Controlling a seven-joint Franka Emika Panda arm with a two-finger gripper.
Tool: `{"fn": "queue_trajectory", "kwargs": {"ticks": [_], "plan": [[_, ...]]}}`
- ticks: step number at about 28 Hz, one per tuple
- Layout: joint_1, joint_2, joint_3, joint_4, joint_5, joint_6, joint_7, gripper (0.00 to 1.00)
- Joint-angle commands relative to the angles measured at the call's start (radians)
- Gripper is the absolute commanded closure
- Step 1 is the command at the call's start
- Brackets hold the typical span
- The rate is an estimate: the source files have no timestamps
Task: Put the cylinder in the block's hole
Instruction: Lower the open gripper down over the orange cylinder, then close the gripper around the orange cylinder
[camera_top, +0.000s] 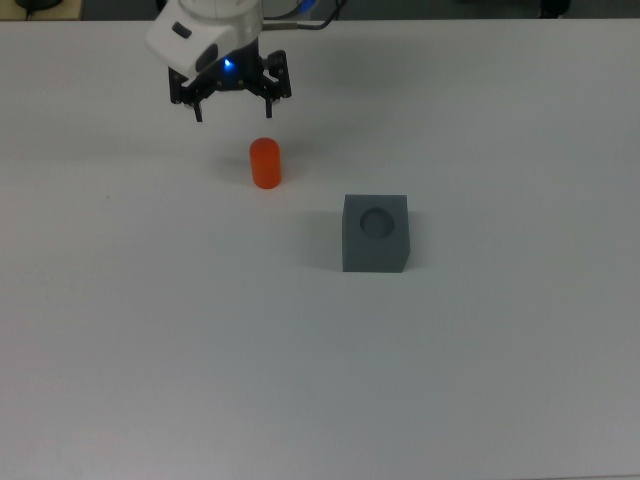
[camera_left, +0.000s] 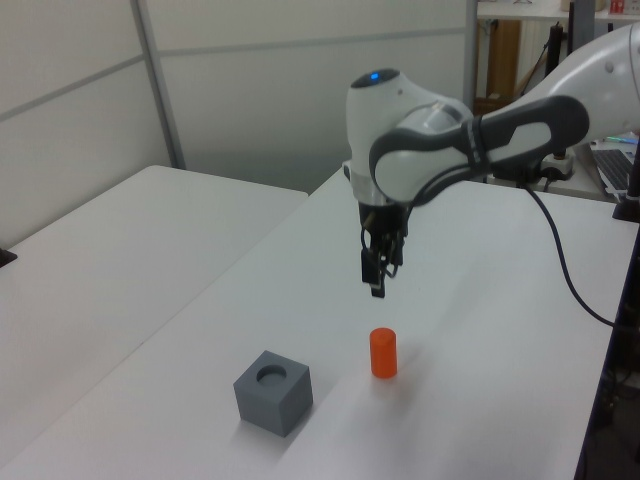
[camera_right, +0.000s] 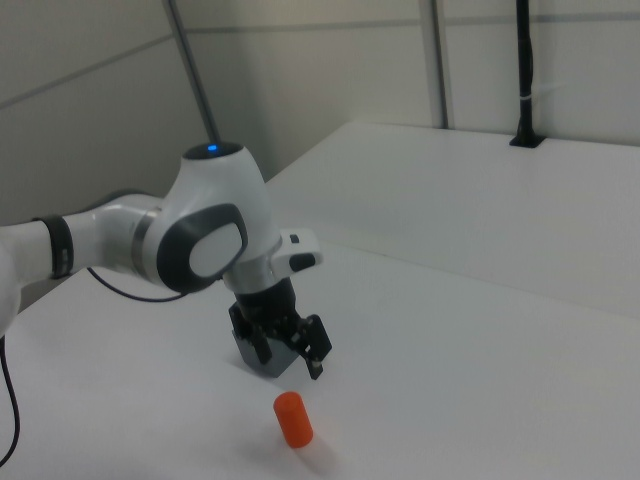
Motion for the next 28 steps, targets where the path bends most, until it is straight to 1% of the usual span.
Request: {"fn": "queue_trajectory", "kwargs": {"ticks": [1, 4, 14, 17, 20, 21, 24, 25, 26, 28], "plan": [[0.01, -0.004, 0.004, -0.059, -0.007, 0.088, -0.03, 0.0], [0.01, 0.013, 0.005, -0.062, -0.007, 0.09, -0.036, 0.0], [0.049, 0.071, 0.01, -0.06, -0.01, 0.088, -0.032, 0.0], [0.052, 0.1, 0.01, -0.056, -0.015, 0.09, -0.029, 0.0], [0.052, 0.112, 0.01, -0.056, -0.024, 0.09, -0.029, 0.0], [0.055, 0.118, 0.01, -0.056, -0.035, 0.09, -0.029, 0.0], [0.056, 0.121, 0.011, -0.056, -0.039, 0.09, -0.029, 0.0], [0.058, 0.121, 0.011, -0.056, -0.041, 0.09, -0.029, 0.01], [0.064, 0.128, 0.011, -0.056, -0.042, 0.09, -0.029, 0.12], [0.067, 0.129, 0.011, -0.054, -0.048, 0.09, -0.03, 0.26]]}}
